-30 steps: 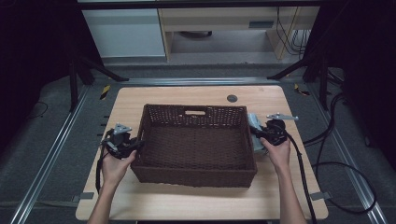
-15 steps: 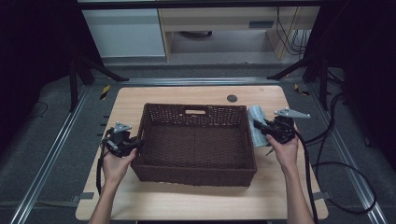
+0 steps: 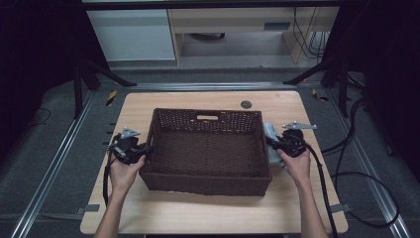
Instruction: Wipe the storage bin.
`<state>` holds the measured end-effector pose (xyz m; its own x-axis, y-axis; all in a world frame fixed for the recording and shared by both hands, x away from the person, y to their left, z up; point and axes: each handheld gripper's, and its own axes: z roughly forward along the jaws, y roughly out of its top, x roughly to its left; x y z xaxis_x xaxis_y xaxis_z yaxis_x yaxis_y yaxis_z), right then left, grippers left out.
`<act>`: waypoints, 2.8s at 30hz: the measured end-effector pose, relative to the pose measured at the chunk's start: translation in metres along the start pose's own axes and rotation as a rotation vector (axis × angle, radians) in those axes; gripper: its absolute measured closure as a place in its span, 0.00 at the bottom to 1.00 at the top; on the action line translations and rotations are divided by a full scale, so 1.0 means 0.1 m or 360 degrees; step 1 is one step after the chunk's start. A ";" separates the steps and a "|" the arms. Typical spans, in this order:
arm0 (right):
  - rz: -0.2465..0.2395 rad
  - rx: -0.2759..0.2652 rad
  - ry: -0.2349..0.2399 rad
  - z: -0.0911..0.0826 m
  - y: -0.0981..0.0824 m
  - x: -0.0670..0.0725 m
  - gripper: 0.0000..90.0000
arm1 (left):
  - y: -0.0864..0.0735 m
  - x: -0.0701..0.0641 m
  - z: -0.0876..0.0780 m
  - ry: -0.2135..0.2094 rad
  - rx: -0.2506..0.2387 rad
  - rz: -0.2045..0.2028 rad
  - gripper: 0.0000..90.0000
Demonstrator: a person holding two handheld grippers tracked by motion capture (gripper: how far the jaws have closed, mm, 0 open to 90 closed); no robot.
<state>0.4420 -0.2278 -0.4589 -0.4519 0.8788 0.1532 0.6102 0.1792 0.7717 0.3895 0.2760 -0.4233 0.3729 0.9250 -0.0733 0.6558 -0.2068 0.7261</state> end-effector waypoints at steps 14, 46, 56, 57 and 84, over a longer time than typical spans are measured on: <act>0.0047 -0.0012 0.0044 -0.05 -0.05 0.00 0.79 | -0.02 0.04 -0.10 0.0005 -0.0055 0.0014 0.45; 0.0003 0.0019 0.0047 -0.17 -0.23 0.10 0.79 | -0.10 -0.06 -0.12 0.0017 -0.0016 0.0046 0.77; 0.0040 0.0000 0.0082 -0.18 -0.19 0.10 0.78 | -0.07 -0.05 -0.11 0.0098 -0.0021 0.0046 0.77; 0.0053 -0.0065 0.0100 -0.26 -0.15 0.09 0.79 | -0.07 -0.05 -0.10 0.0103 -0.0021 0.0039 0.78; -0.0080 0.0169 0.0030 -0.05 -0.32 0.24 0.79 | -0.09 0.05 -0.11 0.0061 -0.0073 0.0044 0.59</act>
<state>0.4081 -0.2150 -0.4768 -0.4951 0.8593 0.1283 0.6515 0.2695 0.7092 0.3784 0.2859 -0.4226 0.3643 0.9309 -0.0272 0.6143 -0.2182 0.7583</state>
